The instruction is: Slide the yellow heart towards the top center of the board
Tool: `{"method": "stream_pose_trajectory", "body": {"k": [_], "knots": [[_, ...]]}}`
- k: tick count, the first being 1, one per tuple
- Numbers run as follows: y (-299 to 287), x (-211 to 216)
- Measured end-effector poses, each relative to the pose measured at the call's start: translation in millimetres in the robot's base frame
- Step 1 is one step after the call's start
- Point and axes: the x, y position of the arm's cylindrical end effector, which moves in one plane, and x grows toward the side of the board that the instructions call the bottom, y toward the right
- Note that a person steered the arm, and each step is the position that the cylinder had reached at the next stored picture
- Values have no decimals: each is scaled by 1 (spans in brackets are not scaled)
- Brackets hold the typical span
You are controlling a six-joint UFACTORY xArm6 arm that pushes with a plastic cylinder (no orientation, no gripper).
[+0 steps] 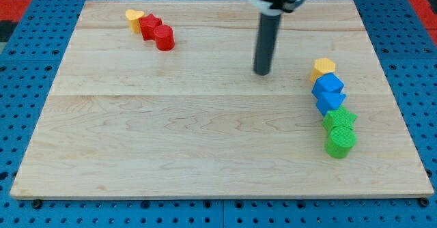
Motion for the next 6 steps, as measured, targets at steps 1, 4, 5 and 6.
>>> {"method": "stream_pose_trajectory", "body": {"k": [1,4,5,6], "knots": [[-70,-1],[-254,-100],[-270,-126],[-242,-138]]}}
